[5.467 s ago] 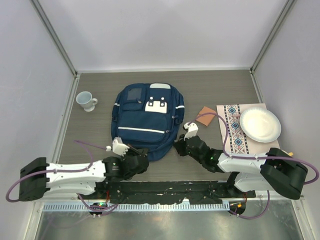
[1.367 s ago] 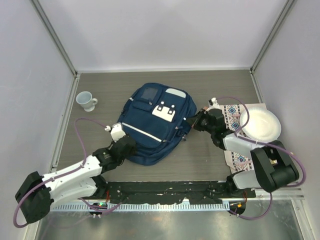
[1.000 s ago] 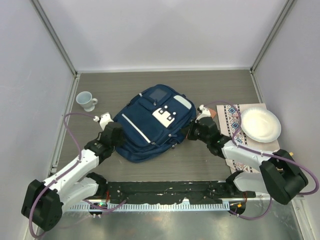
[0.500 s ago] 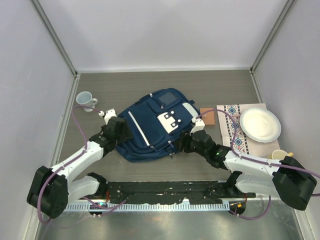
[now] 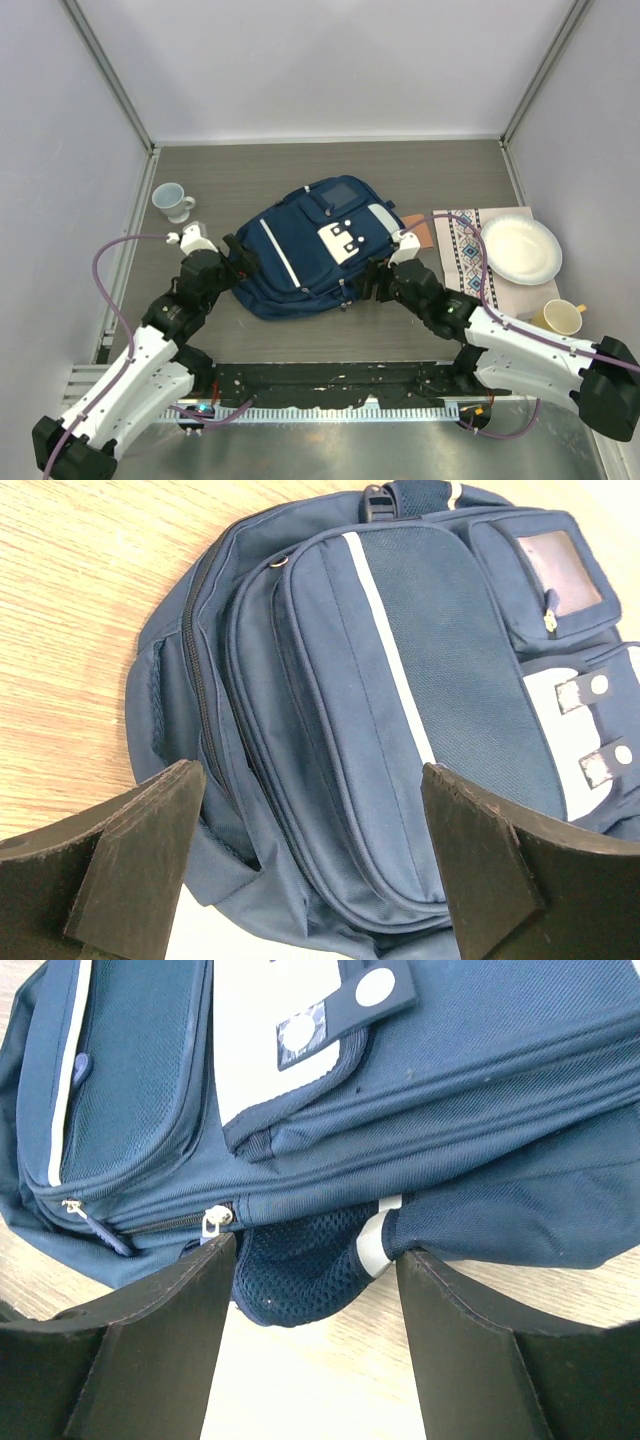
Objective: Pack the student bag
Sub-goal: Adjust the student bag at the center of the board.
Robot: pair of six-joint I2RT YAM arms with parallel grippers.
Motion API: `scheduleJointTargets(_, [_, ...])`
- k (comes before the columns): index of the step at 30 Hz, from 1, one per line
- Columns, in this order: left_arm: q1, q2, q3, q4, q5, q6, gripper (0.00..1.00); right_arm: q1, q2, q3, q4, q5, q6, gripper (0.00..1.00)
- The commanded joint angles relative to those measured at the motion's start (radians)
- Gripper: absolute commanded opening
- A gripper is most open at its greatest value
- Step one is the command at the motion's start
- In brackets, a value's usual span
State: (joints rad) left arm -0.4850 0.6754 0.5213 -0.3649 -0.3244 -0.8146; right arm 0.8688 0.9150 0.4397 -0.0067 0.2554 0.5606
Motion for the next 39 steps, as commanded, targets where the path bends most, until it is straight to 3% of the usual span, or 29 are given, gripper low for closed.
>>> scheduleJointTargets(1, [-0.003,-0.024,-0.009,-0.054,0.051,-0.035,0.94,0.002,-0.025,0.077,0.053,0.111,-0.022,0.71])
scheduleJointTargets(5, [-0.009,-0.016,-0.032,-0.007,0.140,-0.054,0.95,0.002,-0.034,0.085,0.062,0.154,0.041,0.71])
scheduleJointTargets(10, [-0.073,-0.063,-0.090,0.004,0.130,-0.126,0.95,0.003,-0.033,0.083,0.154,0.041,0.065,0.70])
scheduleJointTargets(15, [-0.182,-0.088,-0.142,0.012,0.072,-0.193,0.94,0.002,0.065,0.171,0.143,-0.048,0.041,0.71])
scheduleJointTargets(20, [-0.296,-0.060,-0.174,0.037,-0.013,-0.264,0.94,0.006,0.058,0.189,0.178,-0.077,0.059,0.70])
scheduleJointTargets(31, [-0.305,0.015,-0.207,0.168,-0.058,-0.281,0.82,0.006,-0.091,0.137,0.114,-0.041,0.076,0.70])
scheduleJointTargets(39, [-0.322,-0.054,-0.175,0.146,-0.033,-0.274,0.84,0.004,0.064,0.240,0.051,-0.128,-0.004,0.70])
